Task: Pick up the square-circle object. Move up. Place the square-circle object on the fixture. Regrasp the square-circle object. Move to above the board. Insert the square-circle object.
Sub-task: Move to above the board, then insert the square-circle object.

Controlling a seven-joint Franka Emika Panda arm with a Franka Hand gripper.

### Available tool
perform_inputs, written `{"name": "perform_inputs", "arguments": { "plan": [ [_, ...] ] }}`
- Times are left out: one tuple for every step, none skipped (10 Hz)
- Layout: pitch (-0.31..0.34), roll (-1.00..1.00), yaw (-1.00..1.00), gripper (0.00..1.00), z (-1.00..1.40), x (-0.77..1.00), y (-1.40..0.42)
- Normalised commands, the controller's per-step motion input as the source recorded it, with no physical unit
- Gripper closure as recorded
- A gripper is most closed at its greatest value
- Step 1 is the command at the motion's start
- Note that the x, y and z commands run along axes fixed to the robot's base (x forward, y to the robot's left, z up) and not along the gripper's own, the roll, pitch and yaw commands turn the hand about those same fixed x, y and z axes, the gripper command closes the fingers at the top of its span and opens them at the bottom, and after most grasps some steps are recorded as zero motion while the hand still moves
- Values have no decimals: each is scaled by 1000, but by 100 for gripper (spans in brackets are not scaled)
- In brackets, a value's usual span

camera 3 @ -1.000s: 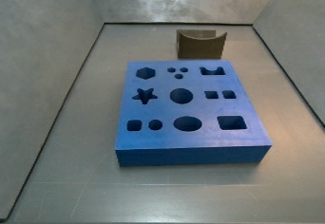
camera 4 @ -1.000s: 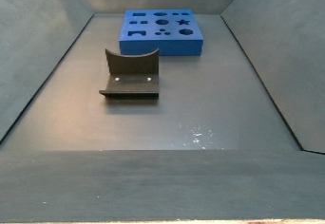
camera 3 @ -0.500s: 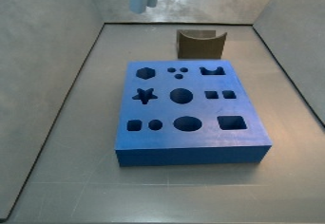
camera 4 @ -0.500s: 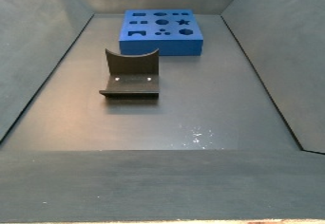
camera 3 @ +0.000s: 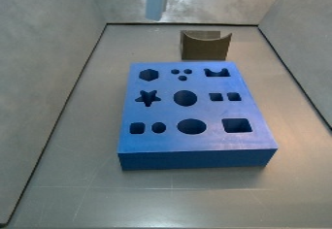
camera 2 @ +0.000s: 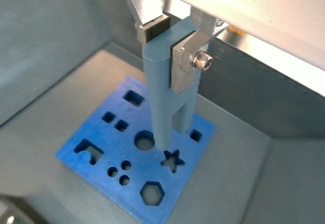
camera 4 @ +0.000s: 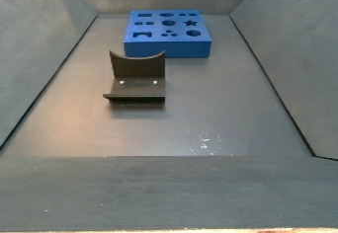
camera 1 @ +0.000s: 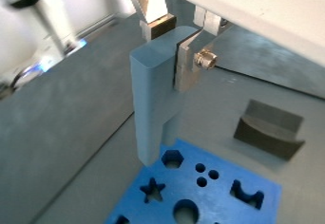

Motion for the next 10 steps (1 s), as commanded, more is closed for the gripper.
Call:
{"name": "perform_inputs", "arguments": {
  "plan": [
    [-272,-58,523,100,1,-69,12],
    [-183,-42,278,100,-2,-53,15],
    [-91,-20,-1000,100,-269,0,0],
    [-66,-9,-1000,100,-271,0,0],
    [-66,-14,-1000,100,-271,0,0],
    [-69,-14,-1000,100,-274,0,0],
    [-69,-14,-1000,100,-274,0,0],
    [-66,-11,-1000,100,-271,0,0],
    [-60,-23,-1000,100,-277,0,0],
    [-49,-14,-1000,100,-277,0,0]
  ]
}}
